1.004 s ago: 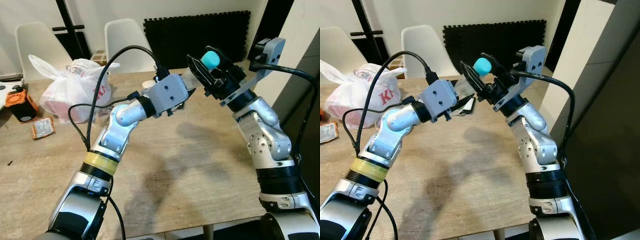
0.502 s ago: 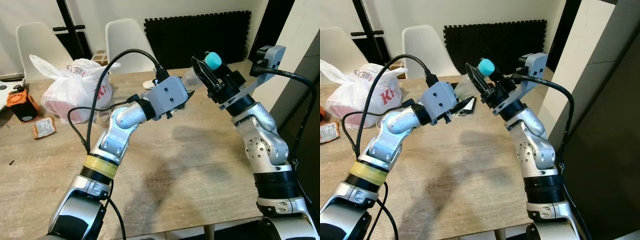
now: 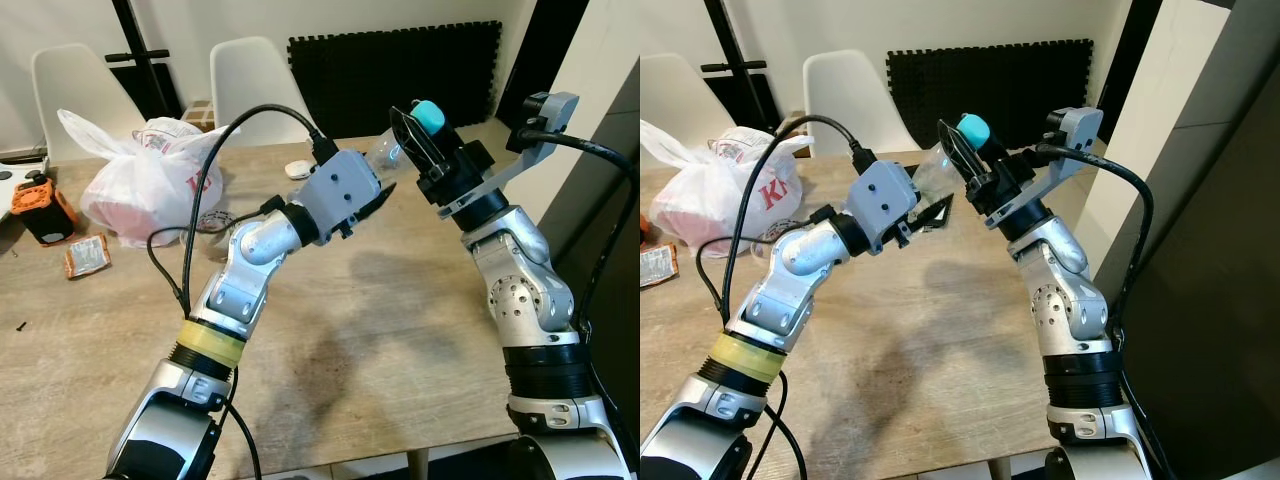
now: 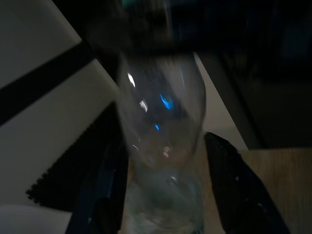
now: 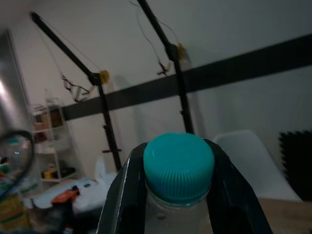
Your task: Restocking fridge
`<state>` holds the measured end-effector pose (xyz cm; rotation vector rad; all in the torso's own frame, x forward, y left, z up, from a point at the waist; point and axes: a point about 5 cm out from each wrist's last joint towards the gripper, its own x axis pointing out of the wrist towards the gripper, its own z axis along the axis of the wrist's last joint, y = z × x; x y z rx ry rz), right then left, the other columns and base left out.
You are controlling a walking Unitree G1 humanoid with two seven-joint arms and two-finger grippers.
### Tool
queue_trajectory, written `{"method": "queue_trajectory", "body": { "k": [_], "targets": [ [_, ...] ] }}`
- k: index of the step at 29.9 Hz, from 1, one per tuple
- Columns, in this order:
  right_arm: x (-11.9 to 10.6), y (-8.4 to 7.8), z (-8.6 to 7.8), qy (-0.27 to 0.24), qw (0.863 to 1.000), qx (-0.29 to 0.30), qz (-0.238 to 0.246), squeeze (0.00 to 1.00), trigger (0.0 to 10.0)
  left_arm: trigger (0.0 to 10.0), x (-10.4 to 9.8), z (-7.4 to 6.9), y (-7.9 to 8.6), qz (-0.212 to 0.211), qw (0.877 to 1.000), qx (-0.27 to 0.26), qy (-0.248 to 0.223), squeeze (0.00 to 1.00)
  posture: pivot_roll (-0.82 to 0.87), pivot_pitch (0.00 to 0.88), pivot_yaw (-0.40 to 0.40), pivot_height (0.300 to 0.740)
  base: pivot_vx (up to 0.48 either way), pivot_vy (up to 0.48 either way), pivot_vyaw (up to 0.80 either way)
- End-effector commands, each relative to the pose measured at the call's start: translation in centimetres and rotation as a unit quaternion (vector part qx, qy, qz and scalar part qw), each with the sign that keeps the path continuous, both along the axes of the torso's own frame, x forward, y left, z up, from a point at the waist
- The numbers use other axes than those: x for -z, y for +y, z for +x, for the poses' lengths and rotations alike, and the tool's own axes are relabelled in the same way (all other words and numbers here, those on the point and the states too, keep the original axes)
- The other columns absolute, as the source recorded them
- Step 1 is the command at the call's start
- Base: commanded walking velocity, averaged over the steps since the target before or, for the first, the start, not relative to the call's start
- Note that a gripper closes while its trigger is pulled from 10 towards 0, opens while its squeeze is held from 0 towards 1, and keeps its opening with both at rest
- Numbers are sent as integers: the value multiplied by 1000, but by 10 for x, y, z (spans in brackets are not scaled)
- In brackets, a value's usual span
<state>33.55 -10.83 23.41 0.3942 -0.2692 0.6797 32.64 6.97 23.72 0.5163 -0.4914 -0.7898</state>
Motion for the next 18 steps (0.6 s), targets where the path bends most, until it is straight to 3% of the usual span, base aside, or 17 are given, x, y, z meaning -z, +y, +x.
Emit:
{"method": "queue_trajectory", "body": {
  "k": [1,6,8,15,16,18],
  "targets": [
    [6,-2,1,9,1000,17,-7,0,10000,10000,1,-5,1,-19,1000,14,15,0,72,0,2,740,0,0,0],
    [11,-15,8,15,996,84,-31,0,10000,10000,4,-18,17,-30,996,60,62,0,70,0,9,740,0,0,0],
    [8,-32,10,7,990,137,-39,0,10000,10000,7,-23,26,-28,993,70,91,0,76,0,8,740,0,0,0],
    [-3,-65,12,-11,973,229,-41,0,10000,10000,10,-24,34,-32,991,62,110,0,78,0,5,740,0,0,0],
    [-3,-99,10,-15,947,312,-69,0,10000,10000,17,-18,37,-52,991,27,121,0,69,0,2,740,0,0,0],
    [-1,-149,1,-10,900,421,-112,0,10000,10000,28,-9,43,-82,986,-32,140,0,56,0,6,740,0,0,0]
  ]
}}
